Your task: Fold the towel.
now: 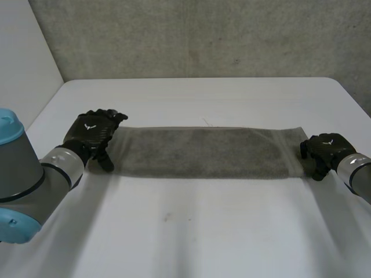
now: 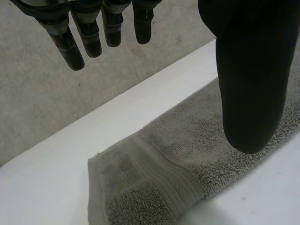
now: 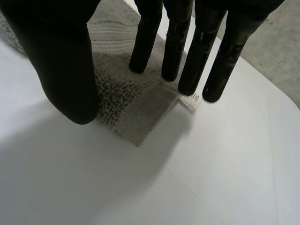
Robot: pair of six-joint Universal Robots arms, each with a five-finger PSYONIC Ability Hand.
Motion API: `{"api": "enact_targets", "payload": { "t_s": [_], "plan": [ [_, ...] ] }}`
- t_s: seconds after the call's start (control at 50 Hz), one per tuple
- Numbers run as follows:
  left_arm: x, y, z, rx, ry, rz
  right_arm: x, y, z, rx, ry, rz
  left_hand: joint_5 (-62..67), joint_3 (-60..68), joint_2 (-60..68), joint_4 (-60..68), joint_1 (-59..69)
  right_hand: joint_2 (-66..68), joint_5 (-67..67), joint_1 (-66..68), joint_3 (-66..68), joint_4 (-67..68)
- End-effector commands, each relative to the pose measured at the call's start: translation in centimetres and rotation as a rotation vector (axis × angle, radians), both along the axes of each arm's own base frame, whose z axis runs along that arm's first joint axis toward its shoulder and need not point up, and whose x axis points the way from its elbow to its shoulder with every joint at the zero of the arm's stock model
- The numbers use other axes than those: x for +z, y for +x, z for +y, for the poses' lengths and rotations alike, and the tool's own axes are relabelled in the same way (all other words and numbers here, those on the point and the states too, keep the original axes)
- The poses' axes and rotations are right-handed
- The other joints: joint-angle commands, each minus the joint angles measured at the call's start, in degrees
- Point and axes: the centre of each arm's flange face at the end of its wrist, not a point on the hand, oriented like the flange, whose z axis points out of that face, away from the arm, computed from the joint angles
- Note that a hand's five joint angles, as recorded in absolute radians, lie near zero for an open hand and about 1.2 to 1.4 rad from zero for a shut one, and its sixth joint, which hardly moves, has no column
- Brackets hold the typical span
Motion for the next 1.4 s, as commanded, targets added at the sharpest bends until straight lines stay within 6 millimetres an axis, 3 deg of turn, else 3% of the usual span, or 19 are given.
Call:
{"api": "enact_targets", "payload": {
  "t_s": [0.02,0.22,0.36,0.56,0.64,0.74,0.8,0.82,0.86,0.88,0.92,1.04,1.08,1.2,1.28,1.3,1.32,1.34,1.4],
  "plan": [
    [-0.2,0.1,0.1,0.005,0.008,0.005,-0.1,-0.4,-0.4,0.019,-0.008,-0.020,-1.47,0.36,0.52,0.35,0.31,19.80,20.10,14.27,19.77,19.77],
    [-0.3,0.1,0.2,0.005,0.013,0.004,-0.6,-0.6,-0.6,0.020,0.006,-0.024,-1.47,0.36,0.52,0.35,0.31,44.55,44.86,39.02,44.52,44.52],
    [-0.5,0.1,0.4,0.003,0.022,0.002,0.0,-2.6,-1.5,-0.040,-0.012,-0.014,-1.47,0.36,0.52,0.35,0.31,44.65,44.95,39.12,44.62,44.61],
    [0.0,0.3,0.8,0.003,0.009,0.006,4.2,-14.6,-5.3,-0.277,-0.134,0.144,-1.47,0.36,0.52,0.35,0.31,44.65,44.95,39.12,44.62,44.61],
    [0.1,0.3,0.8,0.003,0.006,0.007,5.0,-14.8,-5.3,-0.257,-0.118,0.176,-1.47,0.36,0.52,0.35,0.31,44.65,44.95,39.12,44.62,44.61],
    [0.1,0.3,0.7,0.006,0.002,0.008,7.4,-11.0,-5.7,-0.192,-0.173,0.114,-1.47,0.36,0.52,0.35,0.31,44.65,44.95,39.12,44.62,44.61],
    [0.1,0.3,0.7,0.006,-0.004,0.009,10.4,-2.4,-4.8,-0.022,-0.257,0.020,-1.47,0.36,0.52,0.35,0.31,44.65,44.95,39.12,44.62,44.61],
    [0.1,0.3,0.6,0.008,-0.007,0.010,10.4,-2.3,-4.8,-0.021,-0.257,0.020,-1.47,0.36,0.52,0.35,0.31,44.65,44.95,39.12,44.62,44.61],
    [0.1,0.3,0.7,0.008,-0.007,0.010,11.7,3.7,-3.1,0.109,-0.292,-0.047,-1.47,0.36,0.52,0.35,0.31,44.65,44.95,39.12,44.62,44.61],
    [0.1,0.3,0.7,0.008,-0.007,0.010,11.7,3.7,-3.1,0.109,-0.293,-0.047,-1.47,0.36,0.52,0.35,0.31,44.65,44.95,39.12,44.62,44.61],
    [0.2,0.4,0.6,0.009,-0.010,0.011,12.3,10.5,0.1,0.265,-0.308,-0.113,-1.47,0.36,0.52,0.35,0.31,44.65,44.95,39.12,44.62,44.61],
    [0.3,0.4,0.6,0.009,-0.013,0.011,11.1,18.8,5.8,0.479,-0.305,-0.168,-1.47,0.36,0.52,0.35,0.31,44.65,44.95,39.12,44.62,44.61],
    [0.2,0.4,0.7,0.009,-0.012,0.011,8.3,22.7,10.0,0.608,-0.243,-0.168,-1.47,0.36,0.52,0.35,0.31,44.65,44.95,39.12,44.62,44.61],
    [0.1,0.4,0.8,0.009,-0.007,0.010,1.7,25.5,14.9,0.730,-0.079,-0.100,-1.47,0.36,0.52,0.35,0.31,44.65,44.95,39.12,44.62,44.61],
    [-0.1,0.5,0.9,0.011,-0.003,0.009,0.9,25.3,15.1,0.736,-0.066,-0.062,-1.47,0.36,0.52,0.35,0.31,44.65,44.95,39.12,44.62,44.61],
    [-0.1,0.5,0.8,0.011,-0.009,0.010,1.3,25.0,14.8,0.718,-0.070,-0.056,-1.47,0.36,0.52,0.35,0.31,14.56,14.87,9.03,14.54,14.53],
    [-0.2,0.4,0.8,0.009,-0.013,0.011,1.3,25.0,14.8,0.718,-0.070,-0.056,-1.47,0.36,0.52,0.35,0.31,14.26,14.57,8.73,14.23,14.23],
    [-0.2,0.4,0.8,0.009,-0.013,0.011,2.3,24.6,14.4,0.691,-0.084,-0.056,-1.47,0.36,0.52,0.35,0.31,-22.88,-22.57,-28.41,-22.90,-22.91],
    [-0.2,0.4,0.8,0.009,-0.020,0.012,5.0,22.6,11.8,0.589,-0.126,-0.081,-1.47,0.36,0.52,0.35,0.31,-25.35,-25.05,-30.88,-25.38,-25.39]
  ]
}}
